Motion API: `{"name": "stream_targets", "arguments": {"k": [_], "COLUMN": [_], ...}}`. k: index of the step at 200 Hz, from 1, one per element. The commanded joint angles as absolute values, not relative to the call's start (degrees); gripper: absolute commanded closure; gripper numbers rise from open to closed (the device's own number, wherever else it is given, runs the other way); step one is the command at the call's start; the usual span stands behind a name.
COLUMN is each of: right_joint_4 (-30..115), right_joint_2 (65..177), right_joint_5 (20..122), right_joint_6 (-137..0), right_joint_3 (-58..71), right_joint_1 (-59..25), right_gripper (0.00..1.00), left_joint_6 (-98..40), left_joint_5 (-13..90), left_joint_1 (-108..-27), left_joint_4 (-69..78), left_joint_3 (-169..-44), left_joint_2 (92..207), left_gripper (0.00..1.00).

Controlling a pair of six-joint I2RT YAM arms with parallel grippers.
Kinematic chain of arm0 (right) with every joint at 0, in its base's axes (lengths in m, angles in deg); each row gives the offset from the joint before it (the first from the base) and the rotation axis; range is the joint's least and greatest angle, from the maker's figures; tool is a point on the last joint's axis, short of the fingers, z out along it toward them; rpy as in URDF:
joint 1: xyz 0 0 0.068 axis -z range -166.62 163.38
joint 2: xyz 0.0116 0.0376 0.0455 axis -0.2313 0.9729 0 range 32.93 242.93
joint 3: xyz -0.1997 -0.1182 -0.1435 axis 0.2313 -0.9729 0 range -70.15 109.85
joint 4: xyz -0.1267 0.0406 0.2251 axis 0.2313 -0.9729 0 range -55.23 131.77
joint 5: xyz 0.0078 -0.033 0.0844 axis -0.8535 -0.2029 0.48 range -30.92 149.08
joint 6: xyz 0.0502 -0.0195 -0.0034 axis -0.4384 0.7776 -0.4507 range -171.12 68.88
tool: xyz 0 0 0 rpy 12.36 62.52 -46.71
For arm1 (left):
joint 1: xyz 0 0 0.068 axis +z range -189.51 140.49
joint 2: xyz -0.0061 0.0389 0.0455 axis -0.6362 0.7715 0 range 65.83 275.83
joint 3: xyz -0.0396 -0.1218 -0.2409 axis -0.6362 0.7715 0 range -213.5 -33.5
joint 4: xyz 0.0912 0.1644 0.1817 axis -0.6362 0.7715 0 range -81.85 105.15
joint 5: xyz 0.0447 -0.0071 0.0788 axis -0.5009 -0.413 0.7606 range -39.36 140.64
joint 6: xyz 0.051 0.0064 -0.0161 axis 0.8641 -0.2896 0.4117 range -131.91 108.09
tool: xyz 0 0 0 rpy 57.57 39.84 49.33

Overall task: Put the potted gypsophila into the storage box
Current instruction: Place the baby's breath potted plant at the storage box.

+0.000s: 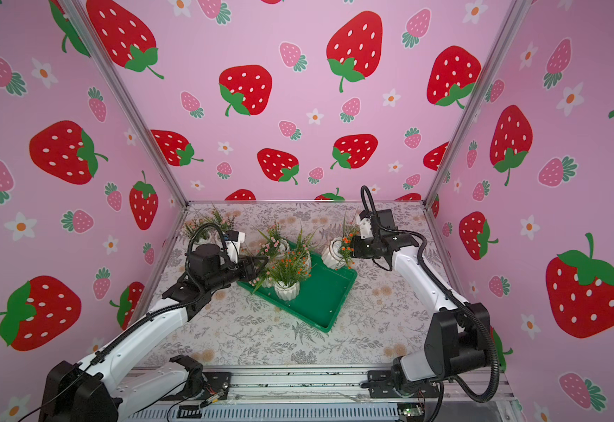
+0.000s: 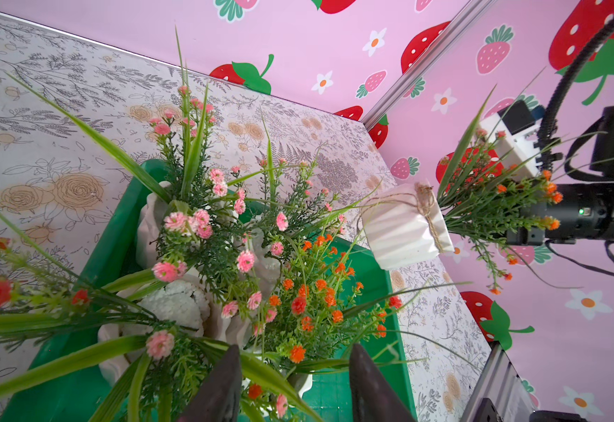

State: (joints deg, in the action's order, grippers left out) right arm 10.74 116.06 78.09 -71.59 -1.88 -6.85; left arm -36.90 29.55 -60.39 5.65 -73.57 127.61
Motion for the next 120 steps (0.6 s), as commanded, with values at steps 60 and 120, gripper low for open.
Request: {"name": "stream_targets", "arguments": {"k": [60,120], "right_joint_4": [4.48,8.74], "right_joint_2": [114.94,118.17], "right_joint_5": [79.27,83.7], "right_joint_6": [-64.42,-65.86], "right_joint_3": [-3.53,-6.32], "right_joint_1": [-13.98,-17.63], "right_gripper": [1.0,1.0], "left_joint_6": [-37.81,-39.56], "left_joint_5": [34.55,35.2], "left_joint_1": [-60.75,-60.74], "left_joint_4": [9.29,10.19], "left_joint_3": [-76.84,-75.88], "left_joint_2": [126.3,125.42], "left_gripper": [0.5,0.5]}}
